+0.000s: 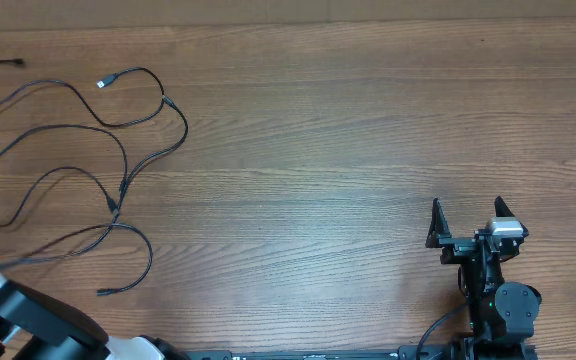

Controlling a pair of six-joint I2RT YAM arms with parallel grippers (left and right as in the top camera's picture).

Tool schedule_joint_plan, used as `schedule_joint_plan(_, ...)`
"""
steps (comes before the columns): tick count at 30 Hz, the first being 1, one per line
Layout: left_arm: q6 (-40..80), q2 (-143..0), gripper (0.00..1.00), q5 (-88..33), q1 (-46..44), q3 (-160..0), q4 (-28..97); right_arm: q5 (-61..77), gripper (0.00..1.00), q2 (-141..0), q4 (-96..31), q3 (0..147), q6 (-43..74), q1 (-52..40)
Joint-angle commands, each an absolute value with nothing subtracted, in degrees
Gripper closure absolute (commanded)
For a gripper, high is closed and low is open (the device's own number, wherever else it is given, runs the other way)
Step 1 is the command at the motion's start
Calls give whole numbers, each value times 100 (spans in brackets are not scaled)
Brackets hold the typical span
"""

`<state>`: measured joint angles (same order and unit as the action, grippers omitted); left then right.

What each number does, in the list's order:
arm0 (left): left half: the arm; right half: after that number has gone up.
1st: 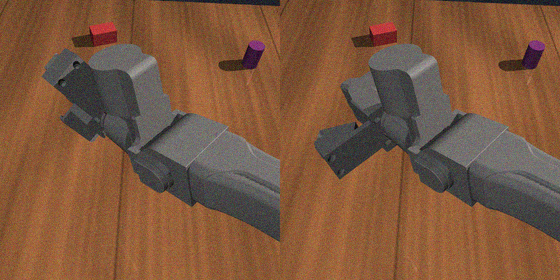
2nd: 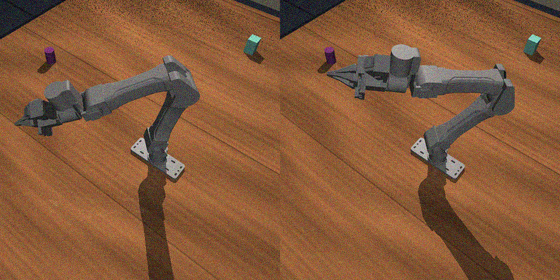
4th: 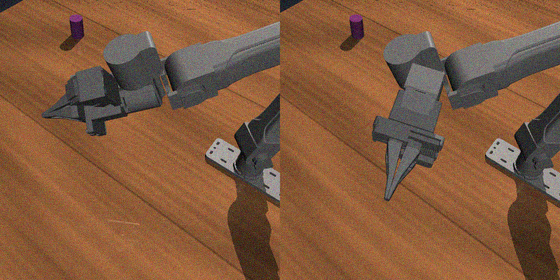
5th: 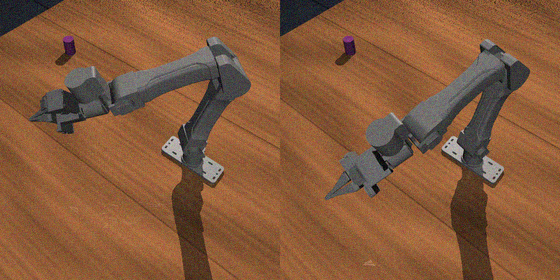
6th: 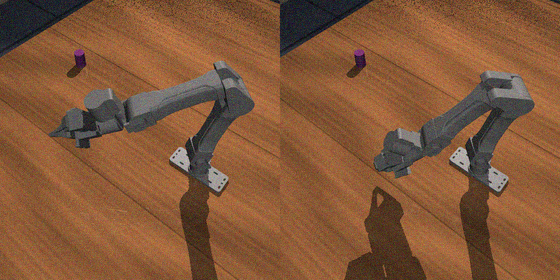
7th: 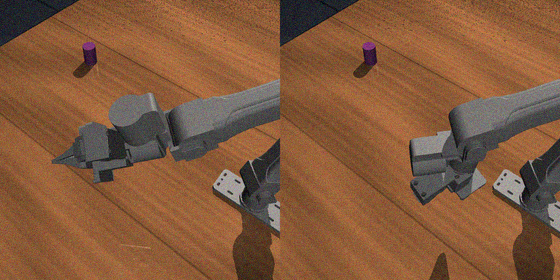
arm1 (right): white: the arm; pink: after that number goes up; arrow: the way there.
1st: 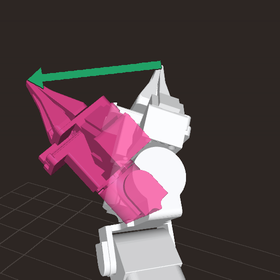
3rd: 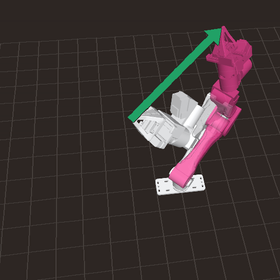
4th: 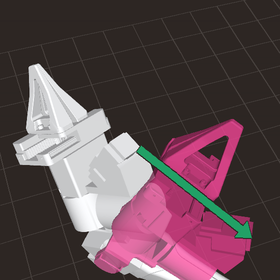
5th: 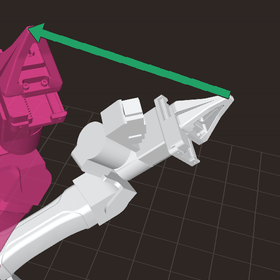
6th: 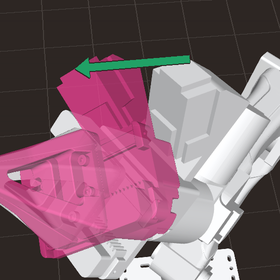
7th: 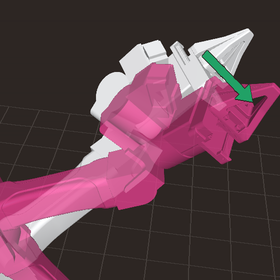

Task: Untangle cables

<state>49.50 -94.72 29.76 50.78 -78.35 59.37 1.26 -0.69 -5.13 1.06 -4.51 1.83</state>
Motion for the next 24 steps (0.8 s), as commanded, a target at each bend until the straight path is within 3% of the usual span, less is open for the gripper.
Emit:
schedule_joint_plan(1, 4906, -9806, 44, 3286, 5290, -7804, 5760, 134, 0, -16, -482, 47, -434, 189)
schedule_joint_plan(2, 4709, -9887, 17, 3133, 5321, -7804, 5658, 134, 0, -16, -482, 47, -434, 189)
schedule_joint_plan(3, 4499, -9929, 9, 2971, 5323, -7804, 5548, 134, 0, -16, -482, 47, -434, 189)
schedule_joint_plan(7, 3509, -9963, 9, 2012, 5301, -7841, 5148, 134, 0, -16, -482, 47, -434, 189)
schedule_joint_plan(11, 3253, -9963, 12, 980, 5192, -8108, 5109, 134, 0, -16, -482, 47, -434, 189)
schedule_joint_plan(18, 2294, -9959, 22, -2034, 4593, -8606, 4856, 134, 0, -16, -482, 47, -434, 189)
schedule_joint_plan(21, 1835, -9963, 13, -2781, 4005, -8604, 4727, 134, 0, -16, -482, 47, -434, 189)
schedule_joint_plan(24, 1219, -9966, 12, -2696, 3367, -8600, 4731, 134, 0, -16, -482, 47, -434, 189)
